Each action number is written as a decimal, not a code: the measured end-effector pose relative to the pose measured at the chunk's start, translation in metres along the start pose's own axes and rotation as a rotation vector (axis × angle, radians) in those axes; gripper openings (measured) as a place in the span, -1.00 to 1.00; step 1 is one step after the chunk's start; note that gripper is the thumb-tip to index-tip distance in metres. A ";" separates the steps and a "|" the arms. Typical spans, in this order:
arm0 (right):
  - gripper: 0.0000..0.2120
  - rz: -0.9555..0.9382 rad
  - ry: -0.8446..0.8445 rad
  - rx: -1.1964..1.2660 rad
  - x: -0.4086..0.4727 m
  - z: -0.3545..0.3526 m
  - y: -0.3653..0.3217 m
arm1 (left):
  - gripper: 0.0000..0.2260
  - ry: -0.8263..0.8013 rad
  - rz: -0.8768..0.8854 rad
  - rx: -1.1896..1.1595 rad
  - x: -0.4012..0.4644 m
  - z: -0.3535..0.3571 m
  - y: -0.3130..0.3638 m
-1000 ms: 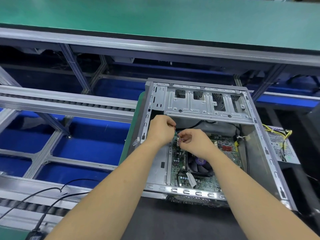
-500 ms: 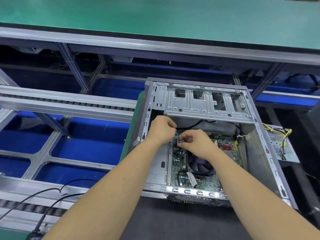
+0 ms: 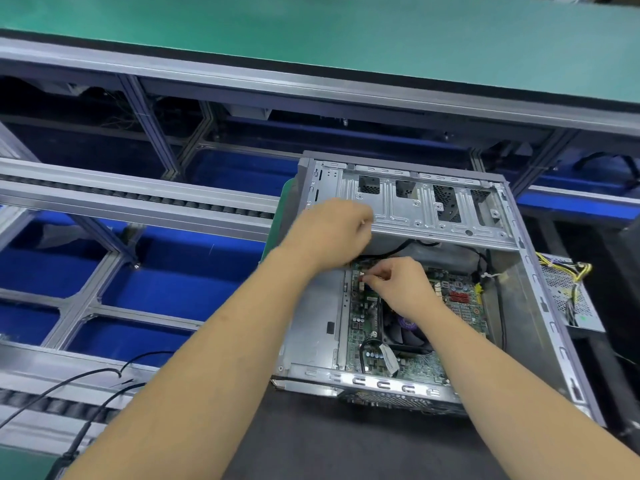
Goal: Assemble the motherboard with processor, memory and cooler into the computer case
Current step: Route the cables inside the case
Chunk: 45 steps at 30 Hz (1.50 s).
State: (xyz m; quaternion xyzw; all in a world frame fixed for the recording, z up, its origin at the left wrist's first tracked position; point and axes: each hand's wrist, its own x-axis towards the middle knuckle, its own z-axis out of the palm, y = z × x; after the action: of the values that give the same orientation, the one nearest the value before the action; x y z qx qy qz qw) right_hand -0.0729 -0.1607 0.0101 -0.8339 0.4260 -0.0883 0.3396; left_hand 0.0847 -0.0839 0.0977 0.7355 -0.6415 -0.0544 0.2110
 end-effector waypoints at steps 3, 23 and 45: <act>-0.86 -0.008 -0.111 -0.223 0.001 0.002 -0.001 | -0.78 0.255 -0.226 -0.188 0.001 -0.003 -0.031; -0.94 0.016 -0.246 -0.443 0.012 0.019 -0.002 | -0.64 0.240 -0.687 -0.694 -0.010 0.028 -0.057; -0.90 -0.055 -0.270 -0.506 0.007 0.018 -0.005 | -0.64 0.214 -0.684 -0.697 -0.011 0.023 -0.053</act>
State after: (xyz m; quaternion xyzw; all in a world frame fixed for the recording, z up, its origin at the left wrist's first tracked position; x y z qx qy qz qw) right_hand -0.0577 -0.1548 -0.0017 -0.9076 0.3626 0.1234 0.1719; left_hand 0.1234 -0.0740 0.0550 0.7911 -0.2819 -0.2560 0.4787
